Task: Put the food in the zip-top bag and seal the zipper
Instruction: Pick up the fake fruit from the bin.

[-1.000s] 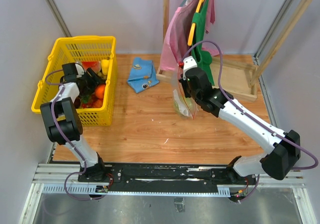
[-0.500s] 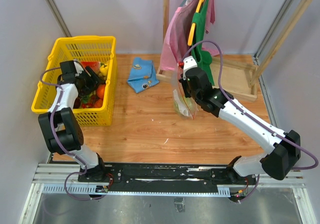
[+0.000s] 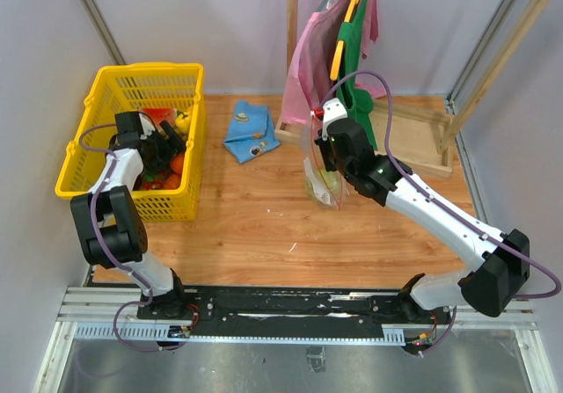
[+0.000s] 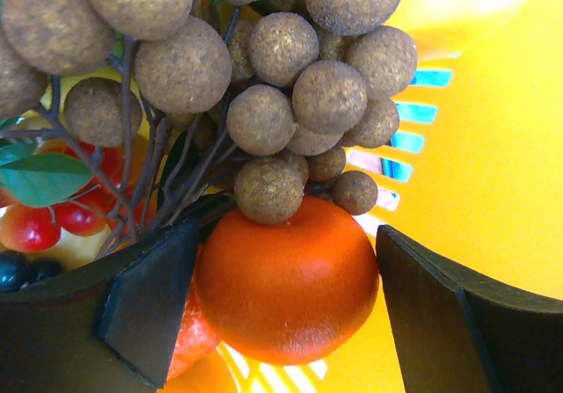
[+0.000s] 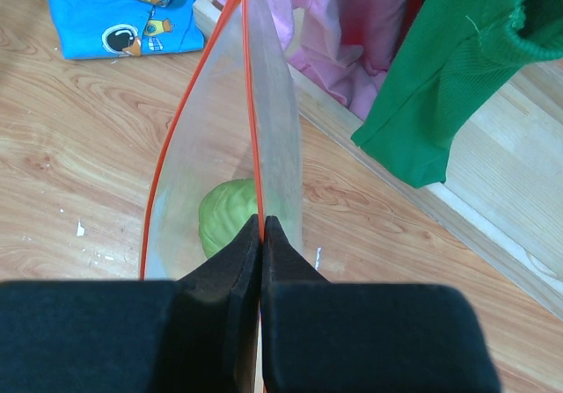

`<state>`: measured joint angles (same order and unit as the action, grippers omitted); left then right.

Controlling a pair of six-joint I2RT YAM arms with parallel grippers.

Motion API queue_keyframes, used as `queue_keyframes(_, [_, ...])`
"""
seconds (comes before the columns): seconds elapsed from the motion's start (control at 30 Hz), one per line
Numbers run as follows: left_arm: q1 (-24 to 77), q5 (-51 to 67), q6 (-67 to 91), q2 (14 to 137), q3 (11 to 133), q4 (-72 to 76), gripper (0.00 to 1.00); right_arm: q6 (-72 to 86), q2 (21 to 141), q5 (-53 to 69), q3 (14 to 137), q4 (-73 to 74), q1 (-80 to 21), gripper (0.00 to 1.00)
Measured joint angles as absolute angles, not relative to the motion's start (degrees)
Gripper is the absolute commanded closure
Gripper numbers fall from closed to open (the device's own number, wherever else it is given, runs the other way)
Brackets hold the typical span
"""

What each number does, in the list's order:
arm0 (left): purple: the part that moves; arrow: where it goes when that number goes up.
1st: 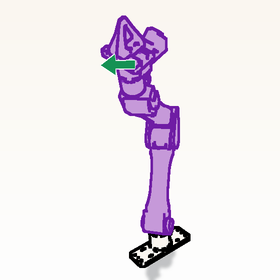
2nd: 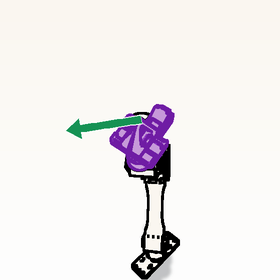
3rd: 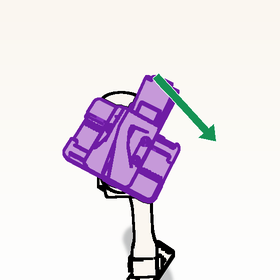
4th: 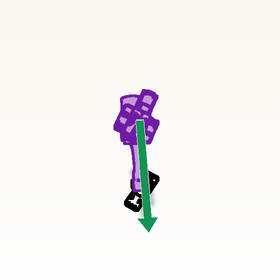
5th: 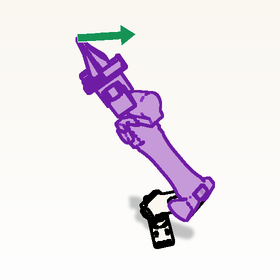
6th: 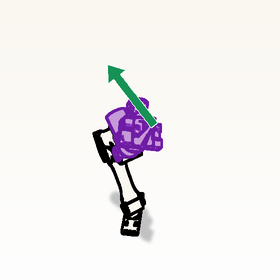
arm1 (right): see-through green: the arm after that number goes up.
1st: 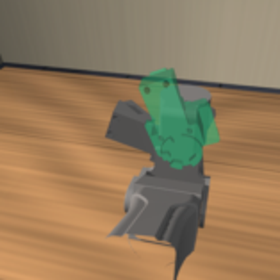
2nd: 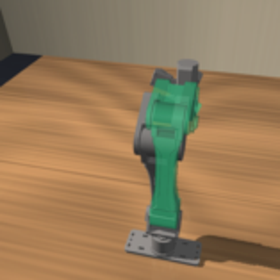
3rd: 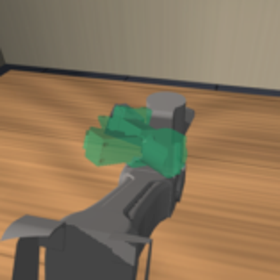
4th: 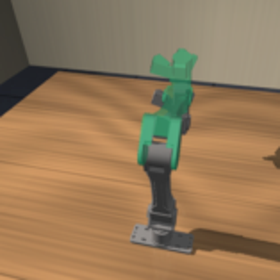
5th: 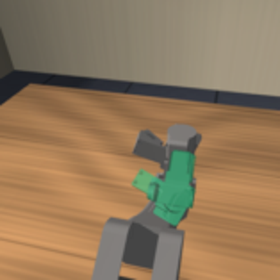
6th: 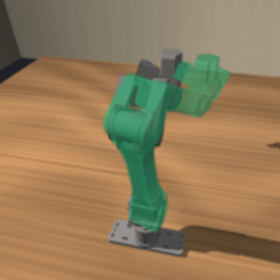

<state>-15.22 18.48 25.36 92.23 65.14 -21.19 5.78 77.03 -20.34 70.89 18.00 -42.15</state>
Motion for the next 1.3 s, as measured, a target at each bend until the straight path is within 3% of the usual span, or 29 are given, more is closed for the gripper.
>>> queue_keyframes(0.23, [-14.59,19.38,26.30,96.14,65.14,-18.96,0.19,5.78,77.03,-19.55,70.89,18.00,-42.15,0.99])
queue_keyframes(0.47, [-14.37,20.14,26.87,96.92,65.14,-18.61,0.47,5.76,77.06,-19.55,71.05,18.09,-42.15,0.99])
queue_keyframes(0.7, [-14.28,17.69,26.59,94.39,65.14,-20.40,0.57,5.72,77.06,-19.57,72.64,18.55,-42.15,0.99])
queue_keyframes(0.9, [-14.28,14.31,25.67,89.34,65.23,-23.14,0.62,4.84,77.17,-20.60,73.38,19.84,-42.35,0.99])
queue_keyframes(1.3, [-14.11,6.63,24.23,80.55,65.58,-27.05,0.62,2.92,77.17,-26.52,74.89,21.45,-44.82,0.99])
